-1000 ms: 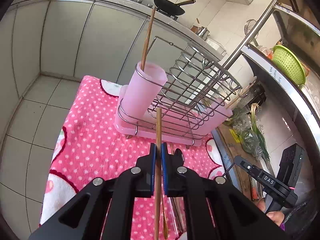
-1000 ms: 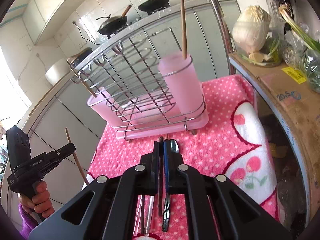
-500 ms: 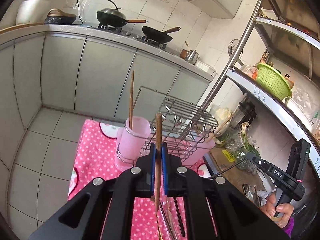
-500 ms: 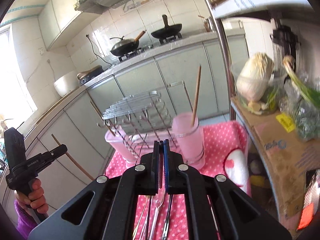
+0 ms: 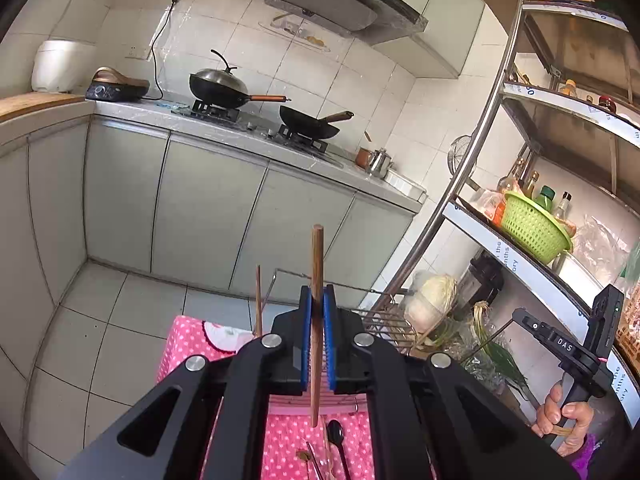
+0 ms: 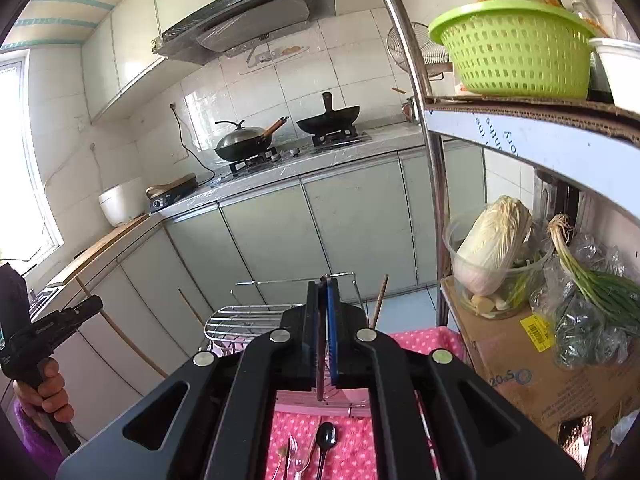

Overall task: Organize utensils
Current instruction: 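Drop the second chopstick into the pink cup and open the left tool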

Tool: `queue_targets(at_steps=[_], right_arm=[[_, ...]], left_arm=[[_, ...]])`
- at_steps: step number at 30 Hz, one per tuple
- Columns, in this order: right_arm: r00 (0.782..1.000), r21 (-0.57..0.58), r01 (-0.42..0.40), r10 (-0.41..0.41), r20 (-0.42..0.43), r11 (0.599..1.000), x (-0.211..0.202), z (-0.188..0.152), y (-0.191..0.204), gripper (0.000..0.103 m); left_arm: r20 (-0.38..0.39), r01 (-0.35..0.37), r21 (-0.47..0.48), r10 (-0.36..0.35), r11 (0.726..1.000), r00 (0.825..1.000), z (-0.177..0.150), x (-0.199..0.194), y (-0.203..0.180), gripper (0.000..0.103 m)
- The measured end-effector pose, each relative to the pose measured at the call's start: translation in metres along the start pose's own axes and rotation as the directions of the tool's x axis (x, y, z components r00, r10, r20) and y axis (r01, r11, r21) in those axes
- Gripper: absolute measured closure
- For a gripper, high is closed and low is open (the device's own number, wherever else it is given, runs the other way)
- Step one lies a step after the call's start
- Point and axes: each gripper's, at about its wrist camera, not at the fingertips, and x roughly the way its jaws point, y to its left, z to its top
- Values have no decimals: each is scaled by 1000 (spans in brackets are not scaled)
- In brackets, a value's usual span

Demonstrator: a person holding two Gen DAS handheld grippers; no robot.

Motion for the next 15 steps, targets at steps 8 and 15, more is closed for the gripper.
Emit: queue_targets(at_steps=[8, 15], right_arm=[[999, -27, 51, -51, 11, 998, 32, 27, 1, 99], [993, -43, 82, -86, -76, 996, 84, 14, -8, 99]], left_arm=[[53, -48, -2, 48, 999, 997, 39, 17, 6, 98], [73, -116, 41, 112, 992, 991, 44, 53, 11, 98]])
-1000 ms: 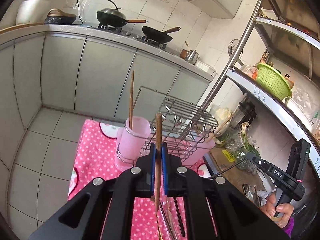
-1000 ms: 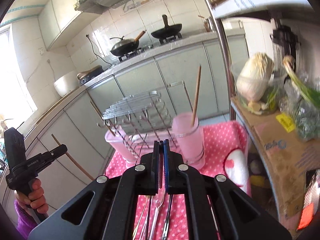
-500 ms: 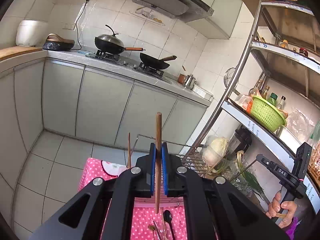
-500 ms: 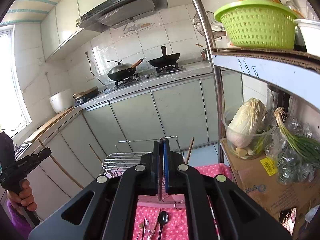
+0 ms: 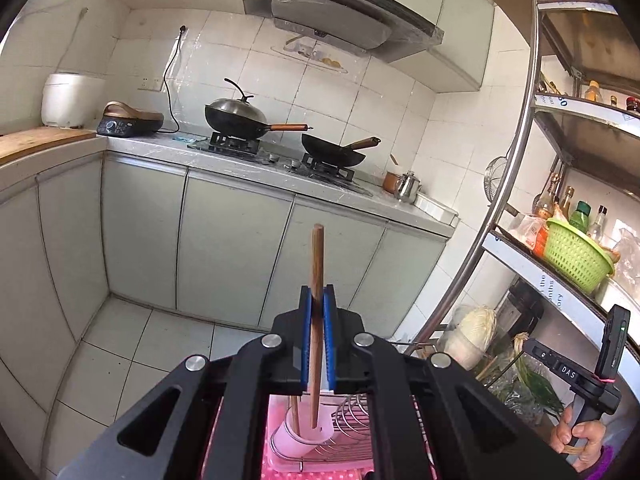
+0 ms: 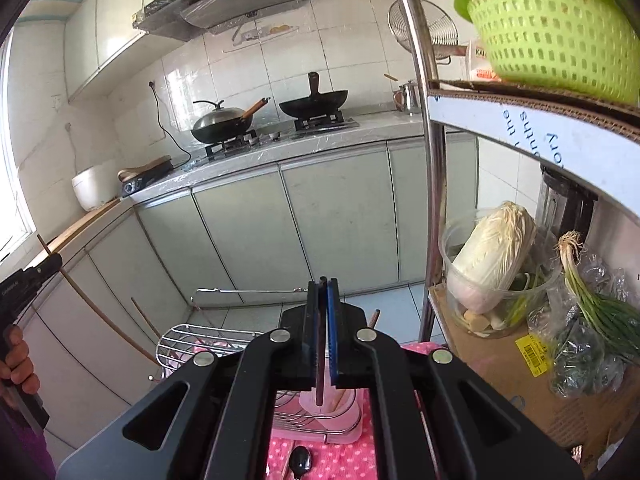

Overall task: Organize utensils
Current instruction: 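Drop the second chopstick into the pink cup and open the left tool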

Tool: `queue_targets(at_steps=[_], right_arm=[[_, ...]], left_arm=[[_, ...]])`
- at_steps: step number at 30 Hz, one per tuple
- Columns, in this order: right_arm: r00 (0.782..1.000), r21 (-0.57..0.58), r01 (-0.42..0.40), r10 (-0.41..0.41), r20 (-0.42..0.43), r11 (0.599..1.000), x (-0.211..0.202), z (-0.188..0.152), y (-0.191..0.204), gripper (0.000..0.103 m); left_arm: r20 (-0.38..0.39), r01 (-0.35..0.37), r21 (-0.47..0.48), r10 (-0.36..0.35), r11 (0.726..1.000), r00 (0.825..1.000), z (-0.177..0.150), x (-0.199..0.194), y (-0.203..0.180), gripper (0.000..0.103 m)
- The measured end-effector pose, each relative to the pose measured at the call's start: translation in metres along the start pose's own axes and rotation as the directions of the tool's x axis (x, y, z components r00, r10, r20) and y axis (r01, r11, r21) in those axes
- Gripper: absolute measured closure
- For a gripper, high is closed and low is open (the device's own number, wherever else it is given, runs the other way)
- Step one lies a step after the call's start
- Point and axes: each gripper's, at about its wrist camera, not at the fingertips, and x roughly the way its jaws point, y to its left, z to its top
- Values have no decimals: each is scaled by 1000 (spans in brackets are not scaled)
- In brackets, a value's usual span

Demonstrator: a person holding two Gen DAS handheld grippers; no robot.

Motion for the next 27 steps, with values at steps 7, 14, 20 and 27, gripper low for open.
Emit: queue_targets(at_steps=[7, 14, 20, 27], right_arm=[[994, 29, 7, -4, -109, 1000, 44, -23, -12, 99], [983, 43, -4, 11, -181, 999, 66, -42, -16, 99], [977, 39, -6, 14, -213, 999, 74, -54, -16, 99], [968, 57, 1, 13, -251, 998, 80, -61, -21, 94]], left_arm=[[-120, -15, -14, 13, 1000, 993, -26, 53, 13, 98], [-240, -30, -35, 21, 999, 971, -57, 92, 22, 98], [-289, -50, -49, 34, 998, 957, -75, 108, 27, 98], [-296, -73, -44, 56, 996, 953, -83, 109, 26, 86]])
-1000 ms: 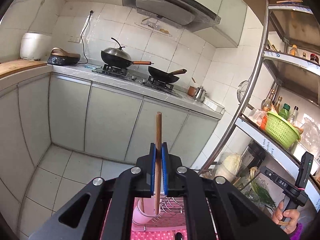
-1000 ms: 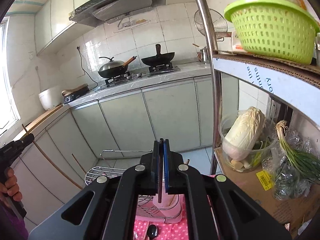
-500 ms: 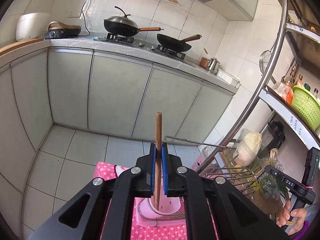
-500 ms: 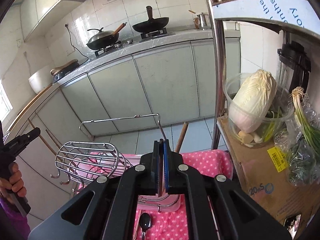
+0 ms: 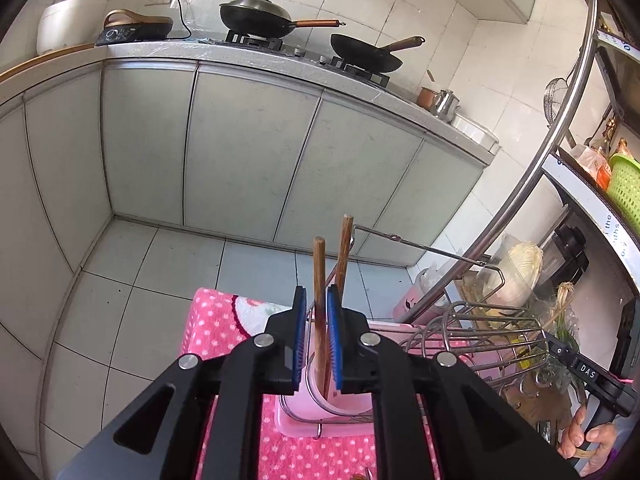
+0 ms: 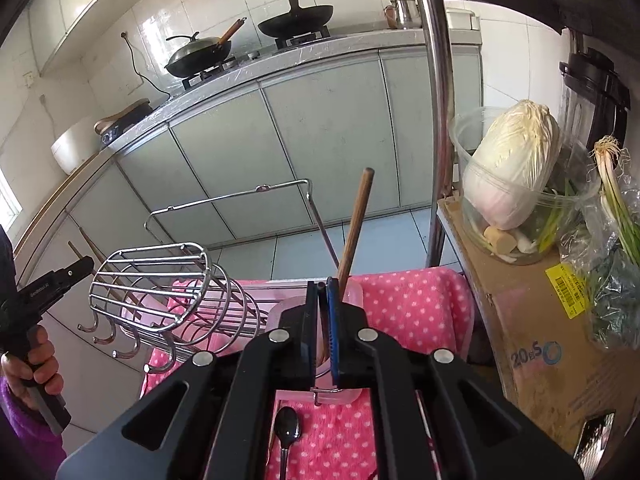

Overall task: Organize utensils
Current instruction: 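Drop the second chopstick into the pink cup and open the left tool, then lower the left tool onto the gold spoon and close on it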

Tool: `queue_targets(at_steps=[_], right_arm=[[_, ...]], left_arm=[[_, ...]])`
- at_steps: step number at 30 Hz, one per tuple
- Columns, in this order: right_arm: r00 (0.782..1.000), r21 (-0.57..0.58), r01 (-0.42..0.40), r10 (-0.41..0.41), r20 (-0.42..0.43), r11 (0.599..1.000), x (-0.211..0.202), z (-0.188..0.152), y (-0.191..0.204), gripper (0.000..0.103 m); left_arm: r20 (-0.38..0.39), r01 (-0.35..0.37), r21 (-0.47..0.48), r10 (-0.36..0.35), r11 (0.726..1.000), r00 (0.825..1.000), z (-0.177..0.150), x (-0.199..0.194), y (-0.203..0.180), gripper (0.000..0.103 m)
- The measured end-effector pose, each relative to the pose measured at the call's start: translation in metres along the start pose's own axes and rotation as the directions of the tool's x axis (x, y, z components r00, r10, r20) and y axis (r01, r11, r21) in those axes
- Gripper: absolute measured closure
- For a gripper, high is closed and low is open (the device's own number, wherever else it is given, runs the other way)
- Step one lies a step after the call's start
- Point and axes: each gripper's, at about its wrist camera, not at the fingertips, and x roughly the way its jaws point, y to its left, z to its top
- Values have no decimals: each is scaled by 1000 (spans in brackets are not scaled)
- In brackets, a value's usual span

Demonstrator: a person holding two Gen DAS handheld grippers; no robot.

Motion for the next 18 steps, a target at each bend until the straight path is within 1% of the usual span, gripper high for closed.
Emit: queue_targets(at_steps=[1, 2, 3, 4, 7, 12, 15, 18], right_arm=[[1000, -1, -1, 1, -3, 1000, 0, 0, 0, 88], [1000, -4, 2, -2, -1, 1000, -1, 0, 1, 83], [1000, -8, 4, -4, 6, 1000, -3, -1, 2, 75], [1000, -13, 6, -5, 14, 1000, -6, -1, 3, 71], [999, -24, 11, -10, 31, 1000, -16, 0, 3, 70], [997, -30, 28, -25, 79, 999, -43, -7, 0, 70], [994, -25, 28, -25, 103, 999, -62, -22, -1, 70], [995, -18, 0, 2, 102, 1000, -75, -43, 0, 70]], left_arm=[[-1, -2, -1, 2, 1000, 1000, 0, -1, 0, 81], [2, -1, -2, 1, 1000, 1000, 0, -2, 1, 75], [8, 0, -3, 0, 1000, 1000, 0, -5, 1, 72], [16, -2, -3, 2, 1000, 1000, 0, -8, 1, 72], [33, -5, -2, 5, 1000, 999, 0, -19, 3, 71], [66, 12, -15, -11, 1000, 998, -8, -45, 10, 71], [72, 16, -4, -16, 1000, 997, -23, -62, 12, 71], [49, 29, 12, -30, 999, 998, -42, -72, 11, 71]])
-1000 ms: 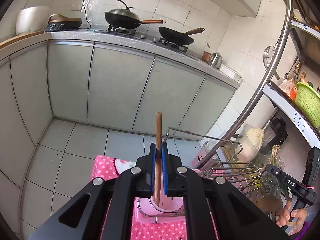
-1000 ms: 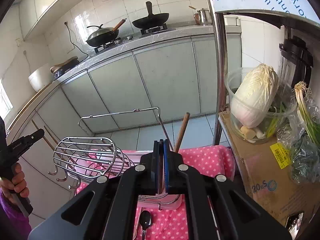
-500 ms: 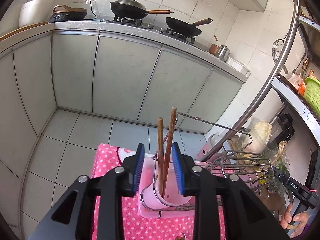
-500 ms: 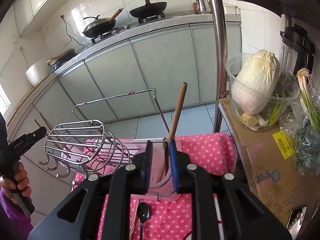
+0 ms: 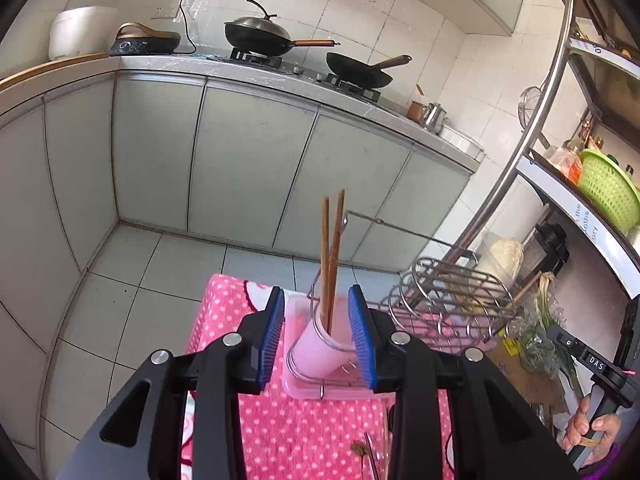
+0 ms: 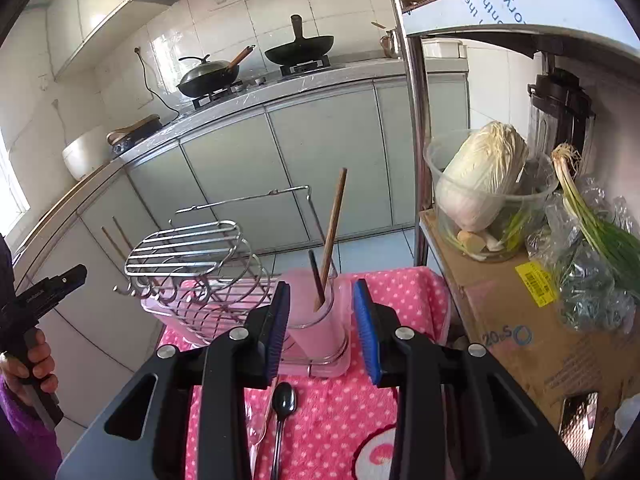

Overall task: Organize utensils
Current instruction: 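Lower the left tool onto the gold spoon and close on it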

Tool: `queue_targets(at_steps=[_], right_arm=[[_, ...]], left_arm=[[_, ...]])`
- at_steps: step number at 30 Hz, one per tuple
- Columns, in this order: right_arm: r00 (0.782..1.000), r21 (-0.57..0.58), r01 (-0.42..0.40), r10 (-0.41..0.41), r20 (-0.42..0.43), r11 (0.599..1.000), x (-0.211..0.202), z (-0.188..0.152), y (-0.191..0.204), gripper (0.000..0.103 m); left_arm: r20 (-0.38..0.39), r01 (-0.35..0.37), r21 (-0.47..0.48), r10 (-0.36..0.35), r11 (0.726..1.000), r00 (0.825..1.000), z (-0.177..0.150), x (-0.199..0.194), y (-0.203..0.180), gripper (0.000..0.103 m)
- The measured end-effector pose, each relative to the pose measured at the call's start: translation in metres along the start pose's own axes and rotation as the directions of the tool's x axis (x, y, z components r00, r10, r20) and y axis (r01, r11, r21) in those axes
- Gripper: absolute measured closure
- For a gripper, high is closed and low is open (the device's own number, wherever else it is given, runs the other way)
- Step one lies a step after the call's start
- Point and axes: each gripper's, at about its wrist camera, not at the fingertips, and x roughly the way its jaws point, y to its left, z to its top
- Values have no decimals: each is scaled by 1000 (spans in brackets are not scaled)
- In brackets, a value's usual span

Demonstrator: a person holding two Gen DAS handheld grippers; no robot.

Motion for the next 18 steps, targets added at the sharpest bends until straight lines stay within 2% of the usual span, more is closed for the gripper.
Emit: queue_targets(at_steps=[5, 9, 12, 15, 18], right_arm=[[994, 46, -72, 75, -74, 996, 3, -45, 2, 70], [982, 70, -88, 98, -162, 994, 26, -83, 4, 70], [964, 100, -99, 120, -237, 990, 47, -110, 8, 70], [947, 109, -98, 127, -296, 989, 65, -133, 12, 70], [926, 124, -99, 137, -352, 987, 82, -151, 18, 70]], left_arm=[[-72, 38, 13, -37, 999, 997, -44, -3, -7, 71], [-184, 77, 25, -71, 997, 980, -84, 12, -15, 71], [-285, 101, 20, -91, 995, 954, -116, 32, -20, 75], [-381, 131, -10, -125, 991, 916, -143, 57, -25, 80], [-464, 131, -14, -123, 991, 877, -164, 82, -34, 82]])
